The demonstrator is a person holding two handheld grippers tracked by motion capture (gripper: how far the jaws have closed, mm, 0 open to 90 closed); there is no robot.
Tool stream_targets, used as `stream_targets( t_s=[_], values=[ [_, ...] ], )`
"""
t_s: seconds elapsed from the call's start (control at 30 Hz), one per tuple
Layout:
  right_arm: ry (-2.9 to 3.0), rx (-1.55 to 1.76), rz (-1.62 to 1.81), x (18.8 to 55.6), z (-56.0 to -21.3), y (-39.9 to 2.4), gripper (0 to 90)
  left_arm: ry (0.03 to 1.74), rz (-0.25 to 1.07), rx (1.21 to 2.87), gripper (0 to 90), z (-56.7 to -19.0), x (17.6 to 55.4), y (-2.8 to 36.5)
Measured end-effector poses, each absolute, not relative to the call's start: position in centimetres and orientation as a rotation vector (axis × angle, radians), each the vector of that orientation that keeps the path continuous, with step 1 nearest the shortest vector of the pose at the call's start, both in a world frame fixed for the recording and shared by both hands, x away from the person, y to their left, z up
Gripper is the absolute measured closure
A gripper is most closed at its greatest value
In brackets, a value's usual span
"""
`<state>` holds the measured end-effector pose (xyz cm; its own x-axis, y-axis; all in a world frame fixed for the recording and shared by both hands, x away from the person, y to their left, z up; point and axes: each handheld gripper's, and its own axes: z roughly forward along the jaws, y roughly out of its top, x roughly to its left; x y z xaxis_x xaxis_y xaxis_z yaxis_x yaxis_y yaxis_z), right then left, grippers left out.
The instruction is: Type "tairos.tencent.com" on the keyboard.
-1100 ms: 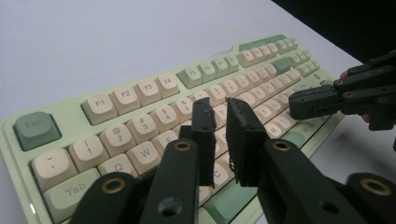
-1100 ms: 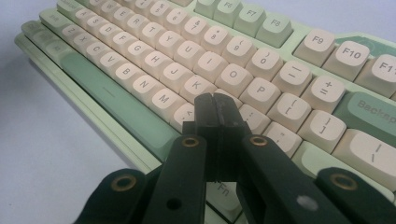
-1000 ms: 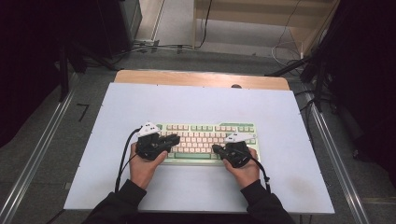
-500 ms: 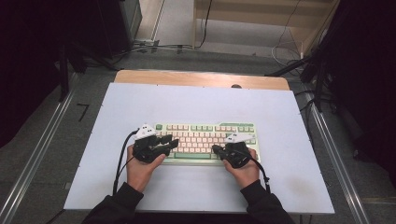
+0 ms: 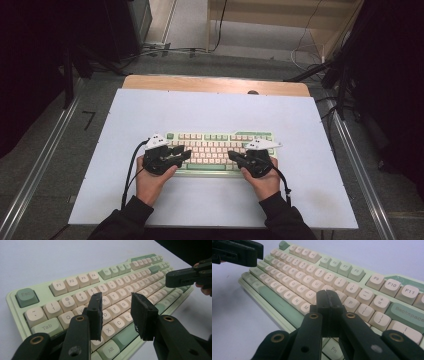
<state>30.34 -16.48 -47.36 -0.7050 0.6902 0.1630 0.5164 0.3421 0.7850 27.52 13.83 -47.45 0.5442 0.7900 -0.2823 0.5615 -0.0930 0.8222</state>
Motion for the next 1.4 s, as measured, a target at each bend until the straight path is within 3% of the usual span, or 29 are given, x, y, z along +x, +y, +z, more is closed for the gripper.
stream_targets(
  t_s=[0.2, 0.43, 0.53, 0.6, 0.7, 1.4],
  values=[
    [2.393, 1.100, 1.312, 30.4, -47.2, -16.6, 85.1, 1.126, 0.285, 1.775, 62.9, -47.5, 27.5, 13.8],
    [2.377, 1.114, 1.338, 30.6, -47.2, -16.7, 68.8, 1.119, 0.279, 1.783, 65.0, -47.5, 27.5, 13.8],
    [2.375, 1.126, 1.344, 30.7, -47.3, -16.7, 62.8, 1.110, 0.270, 1.789, 69.0, -47.5, 27.5, 13.7],
    [2.368, 1.132, 1.354, 30.8, -47.3, -16.7, 58.1, 1.101, 0.269, 1.790, 78.1, -47.5, 27.4, 13.7],
    [2.358, 1.138, 1.359, 30.8, -47.2, -16.7, 56.6, 1.087, 0.258, 1.799, 90.0, -47.5, 27.3, 13.7],
    [2.338, 1.140, 1.363, 31.4, -46.9, -16.5, 55.8, 1.068, 0.254, 1.885, 90.0, -48.5, 27.6, 12.5]
  ],
)
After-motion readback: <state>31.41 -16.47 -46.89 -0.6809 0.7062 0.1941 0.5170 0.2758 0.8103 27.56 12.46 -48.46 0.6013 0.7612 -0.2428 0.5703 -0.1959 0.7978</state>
